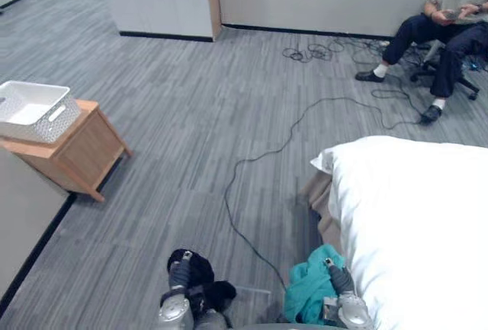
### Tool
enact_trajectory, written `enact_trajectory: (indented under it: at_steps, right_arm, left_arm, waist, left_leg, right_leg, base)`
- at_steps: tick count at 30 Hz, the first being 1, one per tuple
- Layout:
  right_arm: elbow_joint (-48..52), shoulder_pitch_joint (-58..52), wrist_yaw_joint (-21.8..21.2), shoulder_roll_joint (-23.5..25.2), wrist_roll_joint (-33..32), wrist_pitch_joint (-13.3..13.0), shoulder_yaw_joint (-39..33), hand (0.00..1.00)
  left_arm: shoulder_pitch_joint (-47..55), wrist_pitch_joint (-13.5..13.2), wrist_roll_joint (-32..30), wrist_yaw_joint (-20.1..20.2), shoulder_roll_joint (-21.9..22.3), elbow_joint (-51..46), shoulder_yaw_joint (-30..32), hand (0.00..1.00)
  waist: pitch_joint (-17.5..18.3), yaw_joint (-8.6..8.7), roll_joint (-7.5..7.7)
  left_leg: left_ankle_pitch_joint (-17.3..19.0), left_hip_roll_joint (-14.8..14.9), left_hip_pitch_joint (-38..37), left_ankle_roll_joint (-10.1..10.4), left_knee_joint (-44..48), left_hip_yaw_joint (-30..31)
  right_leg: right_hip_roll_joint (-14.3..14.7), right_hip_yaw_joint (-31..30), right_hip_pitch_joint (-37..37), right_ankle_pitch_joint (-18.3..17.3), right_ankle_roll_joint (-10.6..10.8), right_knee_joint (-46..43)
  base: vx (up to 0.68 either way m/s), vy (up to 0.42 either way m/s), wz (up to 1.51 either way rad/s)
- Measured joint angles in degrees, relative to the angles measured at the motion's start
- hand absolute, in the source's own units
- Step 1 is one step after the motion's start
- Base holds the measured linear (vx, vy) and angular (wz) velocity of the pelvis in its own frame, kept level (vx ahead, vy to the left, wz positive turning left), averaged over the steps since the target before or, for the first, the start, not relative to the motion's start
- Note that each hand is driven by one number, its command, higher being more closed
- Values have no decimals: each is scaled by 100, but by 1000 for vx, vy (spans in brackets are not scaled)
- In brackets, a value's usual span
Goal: Tidy the bed and pick cloth on bed and put in laundry
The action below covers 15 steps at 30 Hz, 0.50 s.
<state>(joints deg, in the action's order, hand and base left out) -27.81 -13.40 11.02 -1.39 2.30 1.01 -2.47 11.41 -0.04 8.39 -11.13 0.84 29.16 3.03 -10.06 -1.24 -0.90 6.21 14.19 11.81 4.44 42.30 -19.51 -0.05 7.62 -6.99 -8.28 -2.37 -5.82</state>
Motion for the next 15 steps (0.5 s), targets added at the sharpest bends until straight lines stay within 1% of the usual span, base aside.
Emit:
enact_trajectory:
  at_steps: [1,2,3,4,5,6,7,8,9,10,11,12,13,14,15]
  right_arm:
    - [-1,121,6,-98,-1,14,-9,100]
    - [-3,316,8,-146,-4,19,-81,100]
    - [-6,421,10,-151,-6,23,-130,100]
    - [-6,529,5,-156,-7,37,-167,100]
    - [-6,568,5,-158,-7,46,-169,100]
    - [-5,671,5,-164,-8,57,-170,100]
    - [-3,765,4,-190,-6,59,-171,100]
    - [-3,835,3,-227,-6,60,-178,100]
    - [-2,948,-1,-254,1,59,-151,100]
    - [-7,991,-11,-253,11,61,-134,100]
    - [-5,951,-13,-227,12,65,-103,100]
    - [16,982,-76,-184,64,56,-16,100]
    - [47,1002,-119,-140,71,35,1,100]
    - [58,1008,-120,-119,71,33,-1,100]
    - [66,1015,-135,-101,74,33,0,100]
  left_arm:
    - [22,17,1,-2,15,0,-25,100]
    - [18,19,1,13,27,-8,-33,100]
    - [7,19,0,33,30,-19,-32,100]
    - [-4,20,-1,90,31,-70,-28,100]
    - [0,20,-3,112,33,-105,-27,100]
    - [11,20,-3,113,66,-227,-15,100]
    - [12,21,-4,120,97,-305,-15,100]
    - [4,24,-4,120,117,-370,-11,100]
    - [7,25,-6,122,124,-517,-15,100]
    - [4,27,-8,125,94,-596,-9,100]
    - [22,29,-8,125,52,-609,-4,100]
    - [51,46,-8,131,85,-734,133,100]
    - [18,49,-8,132,81,-762,158,100]
    - [6,56,-8,146,69,-768,160,100]
    - [-22,89,-9,172,53,-775,156,100]
  waist:
    - [-16,-35,-63]
    - [-54,-74,-78]
    - [-89,-84,-81]
    - [-149,-110,-59]
    - [-167,-117,-26]
    - [-207,-134,32]
    - [-211,-191,28]
    - [-226,-259,2]
    - [-237,-299,-28]
    - [-236,-301,9]
    - [-278,-306,201]
    - [-282,-285,443]
    - [-285,-285,498]
    - [-300,-273,502]
    - [-375,-264,508]
  left_leg:
    - [104,-18,279,-87,232,190]
    - [239,-42,483,-130,132,150]
    - [272,-86,563,-90,-103,53]
    - [262,-241,605,-78,-721,-63]
    - [242,-331,623,-68,-1148,-110]
    - [74,-597,671,60,-2227,-183]
    - [-260,-709,750,154,-3106,-257]
    - [-396,-707,819,198,-3472,-295]
    - [-426,-672,1041,164,-3627,-350]
    - [-670,-682,1042,-102,-3521,-350]
    - [-825,-809,975,-263,-3388,-368]
    - [-849,-961,925,-969,-3001,-417]
    - [-461,-951,842,-1004,-2678,-474]
    - [-275,-953,718,-1002,-2580,-461]
    - [-37,-990,384,-989,-2567,-432]
  right_leg:
    - [-45,-3,0,-66,-30,-4]
    - [-129,-36,32,-91,-13,21]
    - [-187,-66,34,-101,3,50]
    - [-303,-120,37,-121,36,124]
    - [-383,-125,37,-137,61,163]
    - [-545,-122,27,-202,165,251]
    - [-611,-152,21,-256,251,333]
    - [-614,-190,7,-290,305,379]
    - [-606,-168,-85,-370,512,475]
    - [-716,-137,-322,-508,713,512]
    - [-846,-139,-461,-560,812,482]
    - [-1105,-135,-439,-537,1077,-25]
    - [-1229,-152,-31,-445,1260,-1100]
    - [-1307,-151,216,-260,1521,-1830]
    - [-1425,-186,586,100,1797,-3024]
  base:
    - [157,-23,-3]
    - [218,-5,-12]
    - [235,13,-17]
    - [243,42,-11]
    - [340,74,-2]
    - [457,118,-1]
    - [437,135,-7]
    - [504,206,-20]
    - [601,272,-20]
    - [644,260,-17]
    - [735,246,-9]
    - [597,169,-11]
    - [717,244,-8]
    - [543,203,-9]
    - [812,304,10]
